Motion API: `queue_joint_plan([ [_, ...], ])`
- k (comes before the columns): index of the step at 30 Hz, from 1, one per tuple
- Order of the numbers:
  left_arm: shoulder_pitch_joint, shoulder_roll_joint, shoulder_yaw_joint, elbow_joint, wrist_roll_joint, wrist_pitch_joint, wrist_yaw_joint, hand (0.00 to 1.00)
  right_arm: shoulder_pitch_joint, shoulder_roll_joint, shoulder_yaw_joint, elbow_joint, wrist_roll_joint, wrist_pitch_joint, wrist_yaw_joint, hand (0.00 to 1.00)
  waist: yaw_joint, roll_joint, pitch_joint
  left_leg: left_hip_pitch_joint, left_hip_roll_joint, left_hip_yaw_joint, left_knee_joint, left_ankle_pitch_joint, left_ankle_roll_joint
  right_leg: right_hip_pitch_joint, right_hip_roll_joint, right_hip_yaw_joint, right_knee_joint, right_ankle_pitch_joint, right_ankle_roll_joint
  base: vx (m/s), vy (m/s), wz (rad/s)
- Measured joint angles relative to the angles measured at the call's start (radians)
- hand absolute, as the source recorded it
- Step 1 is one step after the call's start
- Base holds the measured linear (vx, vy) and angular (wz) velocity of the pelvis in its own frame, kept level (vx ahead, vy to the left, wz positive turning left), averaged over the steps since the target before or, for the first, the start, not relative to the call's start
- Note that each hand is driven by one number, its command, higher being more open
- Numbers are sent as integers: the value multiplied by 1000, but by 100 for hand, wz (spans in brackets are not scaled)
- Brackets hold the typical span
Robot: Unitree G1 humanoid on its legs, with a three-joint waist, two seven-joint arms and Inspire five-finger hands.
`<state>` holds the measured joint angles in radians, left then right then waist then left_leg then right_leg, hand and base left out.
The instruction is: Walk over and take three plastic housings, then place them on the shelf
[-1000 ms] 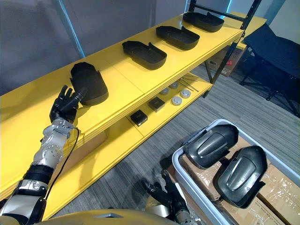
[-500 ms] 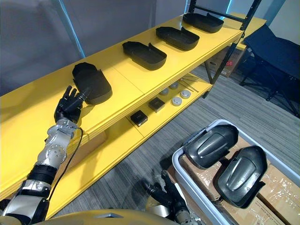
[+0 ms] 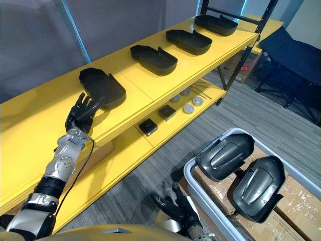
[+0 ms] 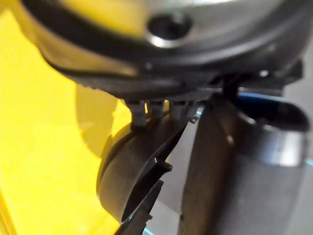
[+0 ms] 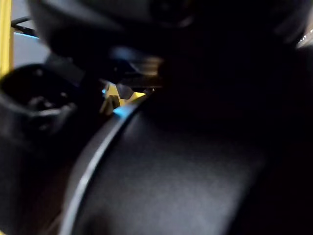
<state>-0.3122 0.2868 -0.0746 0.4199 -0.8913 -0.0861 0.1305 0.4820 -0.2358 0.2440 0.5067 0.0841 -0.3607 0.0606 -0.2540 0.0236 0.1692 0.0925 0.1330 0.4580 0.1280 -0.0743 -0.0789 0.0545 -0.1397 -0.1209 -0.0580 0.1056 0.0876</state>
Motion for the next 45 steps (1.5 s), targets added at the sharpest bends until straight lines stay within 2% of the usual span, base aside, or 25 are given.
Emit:
queue_joint_plan([
  [3,0,-4,-1,0,54,-15,19,100,0,0,0,0,-1,-3,0,100,-1,-1,-1,4,-2,0,-9,1,-1,1,0,-1,-3,0,0,0,0,0],
  [8,24,-16,19,-23,232,-53,130,100,3,4,3,1,-2,-30,-7,100,0,-4,-3,7,-2,-3,-13,2,0,11,2,-8,-14,2,3,0,0,0],
  [12,143,-39,89,-118,377,-68,241,100,8,5,2,5,-1,-52,-29,100,8,-6,-4,41,-7,-15,-41,9,-1,43,3,-25,-18,1,2,27,-9,8],
  [18,374,-69,131,-338,514,-91,410,100,5,21,-21,-17,20,-68,-64,100,89,-18,-14,41,-22,-65,-81,36,2,61,-5,-77,-19,-13,3,10,-9,28],
  [19,446,-101,160,-427,514,-117,440,100,13,37,-44,-62,20,-69,-84,100,110,-22,-20,41,-24,-80,-87,37,2,68,-6,-94,-18,-20,4,12,-9,30],
  [21,532,-131,174,-522,517,-159,459,100,24,46,-63,-116,20,-69,-107,100,128,-24,-34,41,-27,-91,-98,42,3,68,-7,-102,-12,-27,4,25,-4,25],
  [22,604,-148,171,-601,529,-200,464,100,32,47,-82,-161,20,-70,-129,100,150,-22,-47,40,-29,-100,-101,43,3,71,-9,-112,-11,-31,5,39,3,21],
  [24,656,-172,168,-663,549,-243,460,100,29,48,-103,-204,19,-72,-150,100,167,-16,-56,39,-34,-109,-103,44,4,73,-14,-121,-6,-35,6,34,17,17],
  [26,723,-197,170,-741,549,-308,419,100,22,55,-127,-272,6,-79,-201,100,181,-3,-63,40,-38,-114,-106,44,6,71,-19,-125,4,-42,9,18,28,8],
  [30,768,-211,171,-794,543,-406,350,100,36,85,-170,-421,4,-80,-261,100,197,3,-67,39,-37,-115,-112,47,8,69,-18,-128,3,-48,6,0,0,0],
  [31,786,-219,172,-809,543,-451,324,100,39,86,-185,-493,3,-84,-284,100,197,2,-66,38,-37,-116,-115,49,10,67,-18,-133,2,-50,3,0,0,0],
  [35,791,-230,172,-853,543,-523,277,100,16,83,-231,-625,6,-122,-315,100,198,-7,-65,33,-36,-122,-115,50,12,67,-16,-141,1,-50,3,6,0,4],
  [37,779,-230,175,-887,539,-562,236,100,-50,66,-263,-661,64,-152,-306,100,201,-19,-72,26,-35,-128,-115,55,6,65,-16,-146,0,-48,6,19,2,7],
  [41,712,-229,185,-895,539,-576,187,100,-209,11,-285,-653,85,-151,-318,100,221,-24,-74,22,-37,-134,-114,56,7,65,-16,-152,0,-43,11,11,9,6],
  [43,680,-229,188,-895,514,-576,130,100,-317,-15,-274,-622,57,-124,-349,100,226,-25,-75,17,-37,-149,-117,60,7,68,-16,-168,0,-43,11,9,-1,16],
  [45,664,-229,188,-895,500,-576,96,100,-353,-15,-270,-616,45,-98,-357,100,232,-24,-75,7,-37,-162,-119,64,6,67,-15,-181,-1,-44,10,20,-10,22],
])
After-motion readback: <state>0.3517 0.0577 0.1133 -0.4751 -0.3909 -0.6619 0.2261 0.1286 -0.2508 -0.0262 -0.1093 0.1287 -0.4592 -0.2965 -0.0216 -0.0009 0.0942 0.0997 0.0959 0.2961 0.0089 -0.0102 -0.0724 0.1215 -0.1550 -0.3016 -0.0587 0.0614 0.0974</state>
